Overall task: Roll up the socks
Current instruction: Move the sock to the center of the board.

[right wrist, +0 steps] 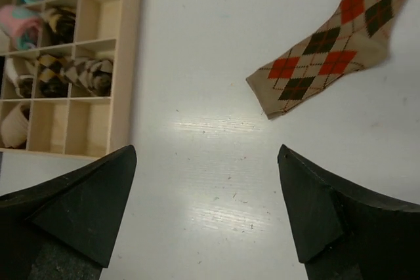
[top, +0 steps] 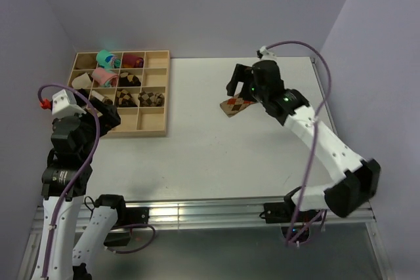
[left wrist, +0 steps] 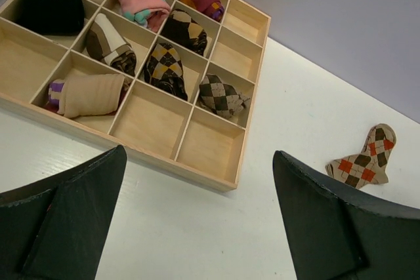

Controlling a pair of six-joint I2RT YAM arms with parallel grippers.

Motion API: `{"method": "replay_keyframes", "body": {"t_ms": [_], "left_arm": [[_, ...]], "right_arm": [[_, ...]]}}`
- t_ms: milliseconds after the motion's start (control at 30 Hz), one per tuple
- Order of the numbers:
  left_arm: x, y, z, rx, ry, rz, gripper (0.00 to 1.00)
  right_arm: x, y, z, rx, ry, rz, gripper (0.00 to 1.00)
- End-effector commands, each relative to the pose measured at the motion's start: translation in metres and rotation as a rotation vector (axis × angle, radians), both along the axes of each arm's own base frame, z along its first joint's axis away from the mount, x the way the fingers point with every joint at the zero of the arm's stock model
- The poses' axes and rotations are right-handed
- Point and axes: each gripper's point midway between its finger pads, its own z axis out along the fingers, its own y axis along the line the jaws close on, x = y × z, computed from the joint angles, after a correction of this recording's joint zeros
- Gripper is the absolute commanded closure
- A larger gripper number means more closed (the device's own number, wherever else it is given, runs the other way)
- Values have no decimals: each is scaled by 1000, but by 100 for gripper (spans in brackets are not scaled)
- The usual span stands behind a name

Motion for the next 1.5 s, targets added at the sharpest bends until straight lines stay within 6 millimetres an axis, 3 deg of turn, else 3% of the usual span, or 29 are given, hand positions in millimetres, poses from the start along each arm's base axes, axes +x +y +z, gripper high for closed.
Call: {"method": "replay_keyframes", "body": {"t_ms": [0, 33, 100, 133, 200, 233, 333, 500, 700, 800, 900, 1000, 1033, 1100, 1167, 1267, 1400, 1467], "left_arm": [[-7, -3, 7, -1, -24, -14, 0], [-9, -3, 7, 5, -23, -12, 0], [-12, -2, 6, 16, -15, -13, 1], [-13, -4, 5, 20, -12, -20, 0], [-17, -3, 3, 23, -2, -15, 0], [-19, -4, 1, 23, 4, -23, 1], [-24, -4, -4, 29, 18, -24, 0], [-31, 1, -7, 41, 34, -6, 1], [-25, -3, -11, 45, 44, -26, 0], [-18, -9, -14, 27, 49, -46, 1], [-11, -16, -18, 5, 53, -75, 1], [-5, -21, -18, -12, 51, -86, 1], [-2, -22, -20, -14, 59, -93, 1], [1, -28, -20, -34, 57, -115, 1], [4, -32, -22, -51, 64, -127, 1], [9, -36, -25, -63, 74, -139, 0], [14, -39, -26, -80, 87, -146, 1], [17, -42, -29, -90, 97, -150, 1]], "right_arm": [[33, 28, -16, 128, 77, 26, 5], [48, 29, -46, 124, 144, 15, 9], [66, 37, -62, 151, 177, 34, 13], [76, 40, -91, 137, 240, 40, 14], [91, 47, -104, 119, 256, 56, 16], [100, 53, -125, 100, 294, 70, 18], [111, 59, -165, 66, 369, 88, 21], [121, 63, -208, 34, 428, 96, 21], [108, 62, -253, 0, 529, 114, 23], [86, 63, -271, -2, 581, 126, 23], [45, 61, -289, -21, 662, 132, 24], [17, 64, -292, -32, 692, 146, 25], [-5, 65, -302, -52, 725, 164, 25], [-30, 66, -305, -58, 745, 166, 25], [-49, 79, -302, -53, 751, 208, 26], [-69, 98, -286, -91, 711, 265, 26], [-71, 126, -240, -160, 564, 347, 26], [-74, 130, -225, -203, 515, 380, 26]]}}
